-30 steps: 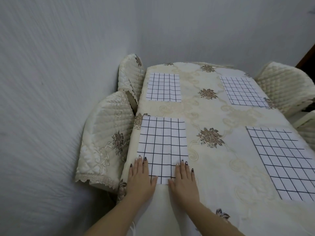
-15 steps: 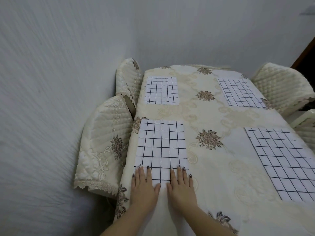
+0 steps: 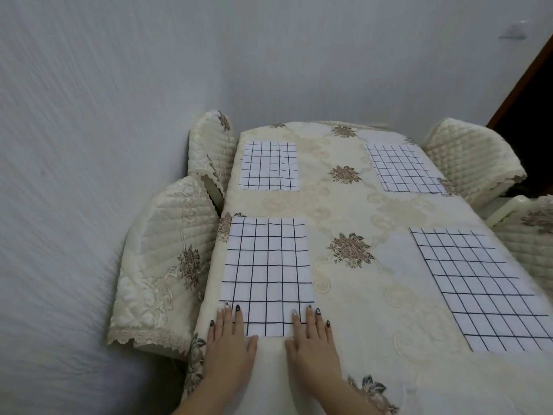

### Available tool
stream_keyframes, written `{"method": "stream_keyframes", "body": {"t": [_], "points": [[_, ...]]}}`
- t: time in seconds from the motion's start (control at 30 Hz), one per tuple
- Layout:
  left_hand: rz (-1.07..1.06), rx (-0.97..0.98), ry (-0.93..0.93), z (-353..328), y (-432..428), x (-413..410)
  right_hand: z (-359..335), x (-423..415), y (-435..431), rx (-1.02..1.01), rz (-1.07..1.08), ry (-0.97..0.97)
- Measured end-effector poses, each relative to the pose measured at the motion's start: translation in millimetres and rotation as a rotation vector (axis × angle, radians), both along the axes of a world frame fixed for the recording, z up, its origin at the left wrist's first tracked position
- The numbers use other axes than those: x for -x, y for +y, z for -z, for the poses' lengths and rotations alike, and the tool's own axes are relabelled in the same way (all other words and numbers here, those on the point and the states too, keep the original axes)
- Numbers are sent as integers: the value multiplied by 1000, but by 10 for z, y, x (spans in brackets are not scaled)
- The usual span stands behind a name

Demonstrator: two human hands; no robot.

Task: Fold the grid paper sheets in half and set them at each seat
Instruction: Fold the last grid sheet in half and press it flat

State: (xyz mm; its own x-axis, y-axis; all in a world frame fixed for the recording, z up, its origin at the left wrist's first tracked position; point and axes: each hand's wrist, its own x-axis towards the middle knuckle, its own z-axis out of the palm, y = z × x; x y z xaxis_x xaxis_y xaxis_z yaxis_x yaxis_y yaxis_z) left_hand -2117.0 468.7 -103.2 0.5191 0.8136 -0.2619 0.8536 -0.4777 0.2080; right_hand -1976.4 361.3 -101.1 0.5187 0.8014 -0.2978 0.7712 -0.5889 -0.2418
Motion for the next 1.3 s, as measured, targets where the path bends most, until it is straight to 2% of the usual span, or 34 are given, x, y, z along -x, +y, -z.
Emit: {"method": "stream_keyframes", "body": {"t": [0.3,0.4,0.5,0.63,0.8,1.07,1.3], "points": [[-25,32,-1,-36,32,-34,-23,7,36,47,34,58],[-56,44,-63,-91,24,-44,-132,21,55,24,72,97],[-124,94,-264,-180,14,-111,-246,34,96,-138,171,229],[-336,308,-659,-432,-114,-269,-437,36,108,-470,480,564],[-524,574,-900,-727,-363,-506,-638,-129,-40,-685,818,830],[-437,813,-930,-962,-879,-980,-811,-445,-773,-848,1047,833],[-234,970,-795,-976,-1539,-1477,-872,-717,-1695,-1017,1298,749]]}}
